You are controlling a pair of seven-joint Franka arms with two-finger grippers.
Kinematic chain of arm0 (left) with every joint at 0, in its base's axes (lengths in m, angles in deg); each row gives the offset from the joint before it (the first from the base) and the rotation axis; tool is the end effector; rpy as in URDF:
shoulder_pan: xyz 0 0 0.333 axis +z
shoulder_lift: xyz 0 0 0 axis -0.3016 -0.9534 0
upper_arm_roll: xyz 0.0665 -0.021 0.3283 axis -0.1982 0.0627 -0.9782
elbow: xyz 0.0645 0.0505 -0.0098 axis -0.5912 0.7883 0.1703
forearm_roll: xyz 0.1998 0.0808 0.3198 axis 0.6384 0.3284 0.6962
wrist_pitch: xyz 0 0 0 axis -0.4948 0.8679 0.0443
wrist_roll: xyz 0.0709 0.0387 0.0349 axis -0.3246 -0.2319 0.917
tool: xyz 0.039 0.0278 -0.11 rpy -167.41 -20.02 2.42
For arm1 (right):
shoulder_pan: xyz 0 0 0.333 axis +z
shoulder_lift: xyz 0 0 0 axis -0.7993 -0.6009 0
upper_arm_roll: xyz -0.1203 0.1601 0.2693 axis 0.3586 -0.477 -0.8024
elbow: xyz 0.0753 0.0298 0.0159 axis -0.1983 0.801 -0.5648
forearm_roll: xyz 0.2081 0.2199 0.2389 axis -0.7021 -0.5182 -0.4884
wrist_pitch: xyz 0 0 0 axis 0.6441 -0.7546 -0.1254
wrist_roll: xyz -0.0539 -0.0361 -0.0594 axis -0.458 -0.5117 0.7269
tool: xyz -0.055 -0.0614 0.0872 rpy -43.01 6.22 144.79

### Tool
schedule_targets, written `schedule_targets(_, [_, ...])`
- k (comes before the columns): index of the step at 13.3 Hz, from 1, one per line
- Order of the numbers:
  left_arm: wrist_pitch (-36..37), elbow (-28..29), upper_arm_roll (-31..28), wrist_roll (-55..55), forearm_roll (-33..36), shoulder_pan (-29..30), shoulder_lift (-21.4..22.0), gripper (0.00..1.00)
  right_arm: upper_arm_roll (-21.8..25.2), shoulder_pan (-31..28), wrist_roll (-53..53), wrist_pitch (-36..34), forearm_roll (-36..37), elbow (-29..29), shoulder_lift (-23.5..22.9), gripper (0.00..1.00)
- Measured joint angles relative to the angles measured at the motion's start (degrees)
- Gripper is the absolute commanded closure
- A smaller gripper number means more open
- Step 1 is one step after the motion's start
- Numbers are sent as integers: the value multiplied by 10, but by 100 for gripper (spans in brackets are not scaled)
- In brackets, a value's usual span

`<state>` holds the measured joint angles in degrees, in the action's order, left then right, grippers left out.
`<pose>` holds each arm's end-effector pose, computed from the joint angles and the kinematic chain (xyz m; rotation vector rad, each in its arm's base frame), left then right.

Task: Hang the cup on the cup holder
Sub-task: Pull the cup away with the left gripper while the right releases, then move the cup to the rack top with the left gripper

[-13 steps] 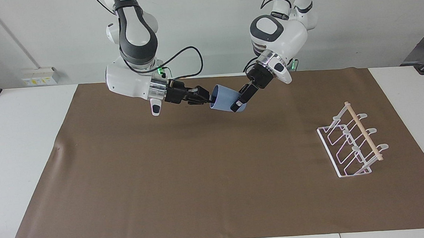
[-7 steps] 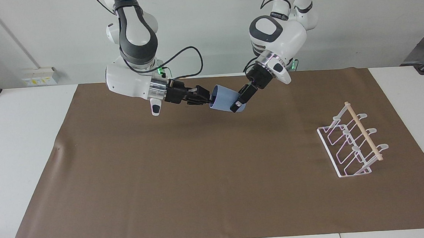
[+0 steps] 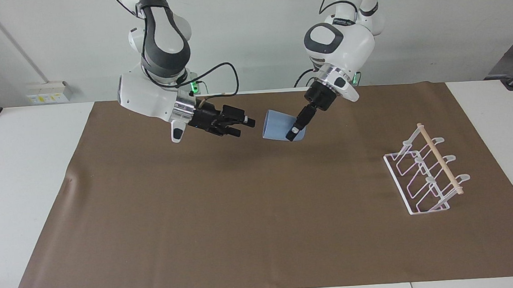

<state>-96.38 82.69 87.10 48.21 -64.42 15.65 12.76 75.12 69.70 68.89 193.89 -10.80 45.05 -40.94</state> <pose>0.5041 -0.2767 0.4954 1.9022 1.0164 0.2341 0.5584 0.1849 0.4768 -2.2146 0.2860 0.0912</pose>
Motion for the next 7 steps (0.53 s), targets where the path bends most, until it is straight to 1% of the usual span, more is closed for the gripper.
schedule_targets(1, [0, 2, -17, -1, 39, 1, -2, 100, 1, -10, 1, 0, 59, -9, 0, 0])
schedule_targets(3, [12, 4, -58, -2, 118, 2, -7, 100, 2, -25, 3, 3, 199, -25, 0, 0])
schedule_targets(5, [78, 2, -110, -4, 219, 2, -9, 100, 3, -30, 13, 24, 333, -30, 0, 0])
schedule_targets(7, [163, -13, -159, -5, 310, 3, -9, 100, 3, -34, 31, 30, 439, -36, 0, 0])
